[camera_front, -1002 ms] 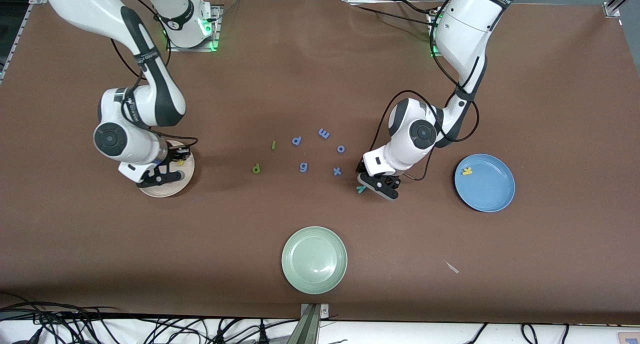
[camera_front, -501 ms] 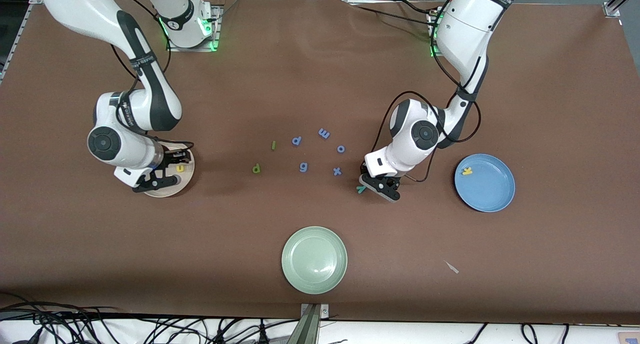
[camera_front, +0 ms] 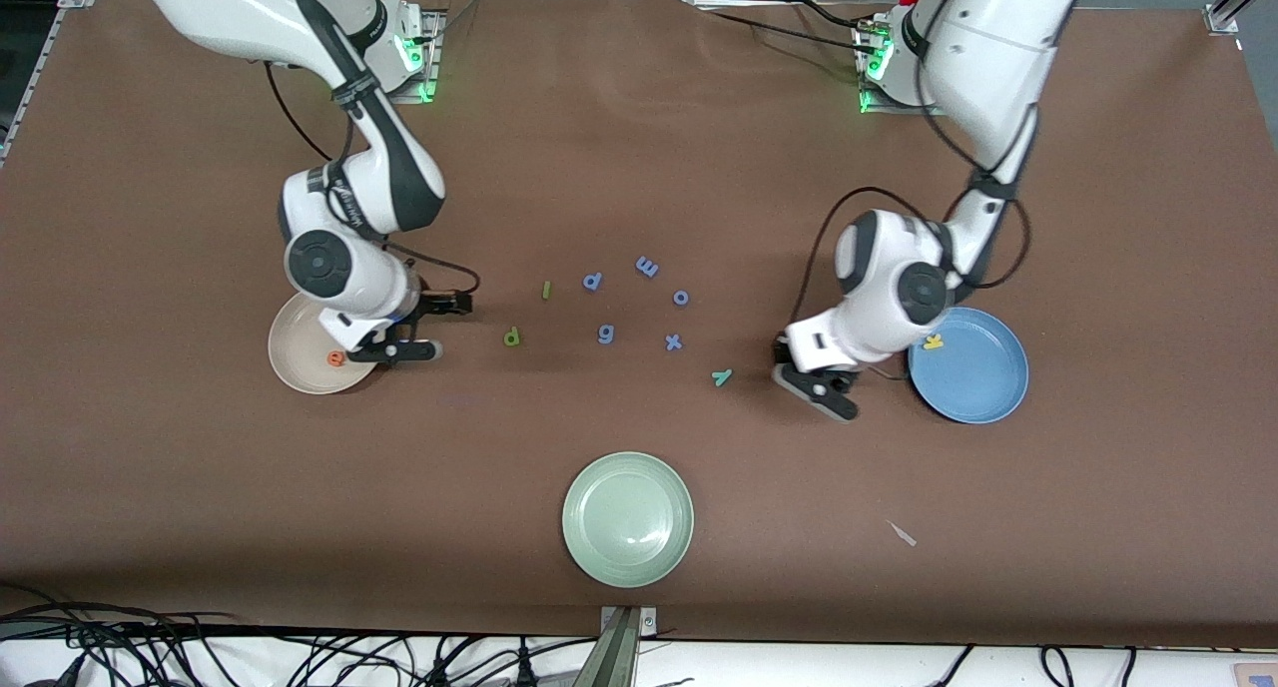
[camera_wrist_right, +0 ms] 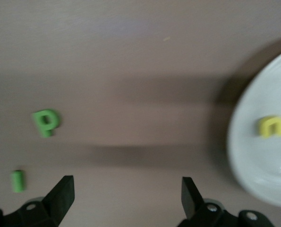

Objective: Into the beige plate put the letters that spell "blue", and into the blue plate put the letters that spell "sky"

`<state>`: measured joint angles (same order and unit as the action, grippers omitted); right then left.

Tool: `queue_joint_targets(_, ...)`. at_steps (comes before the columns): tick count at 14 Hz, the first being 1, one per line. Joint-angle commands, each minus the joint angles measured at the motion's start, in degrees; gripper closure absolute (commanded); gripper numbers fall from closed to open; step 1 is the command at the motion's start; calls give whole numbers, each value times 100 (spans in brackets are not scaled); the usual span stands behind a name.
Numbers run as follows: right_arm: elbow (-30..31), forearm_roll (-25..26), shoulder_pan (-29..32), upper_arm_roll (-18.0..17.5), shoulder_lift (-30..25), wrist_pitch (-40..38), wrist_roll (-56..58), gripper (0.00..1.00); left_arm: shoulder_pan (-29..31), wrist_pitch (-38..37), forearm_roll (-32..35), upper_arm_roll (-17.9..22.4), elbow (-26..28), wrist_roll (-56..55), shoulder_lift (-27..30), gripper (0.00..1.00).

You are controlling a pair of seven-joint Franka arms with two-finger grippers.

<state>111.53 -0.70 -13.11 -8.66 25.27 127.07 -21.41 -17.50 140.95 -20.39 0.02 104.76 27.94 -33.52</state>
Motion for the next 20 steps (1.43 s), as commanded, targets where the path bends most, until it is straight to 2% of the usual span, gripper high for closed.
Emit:
queue_joint_targets(1,26,-62,-322,-127,49,221,-931,0,816,-305,-71,-81,641,1209,618,78)
queue_joint_targets(3,148,-53,-717,-127,57,536,-1539,0,1221,-305,-62,-81,695,1852,610,78)
queue_joint_targets(6,386,-36,-1228,-127,223,1249,-2287,0,1591,-296,489,-81,730,2242,583,75)
queue_joint_targets(9,387,-18,-1396,-127,435,1294,-2377,0,1689,-296,747,-81,721,2242,583,68)
queue_joint_targets(11,395,-18,-1466,-127,558,1356,-2385,0,1689,-279,747,-72,721,2242,557,23)
queue_joint_targets(12,395,-18,-1466,-127,576,1356,-2385,0,1697,-279,747,-81,712,2242,548,15)
queue_joint_targets(14,404,-18,-1466,-127,602,1356,-2385,2,1689,-279,747,-81,704,2251,557,11)
queue_joint_targets(16,395,-18,-1466,-127,629,1364,-2385,25,1619,-287,677,-90,686,2233,566,13)
queue_joint_targets(18,395,-18,-1458,-119,655,1399,-2385,56,1199,-305,231,-107,668,2181,557,14)
queue_joint_targets(20,387,-27,-1458,-110,699,1443,-2385,73,716,-305,-358,-107,616,2128,540,14)
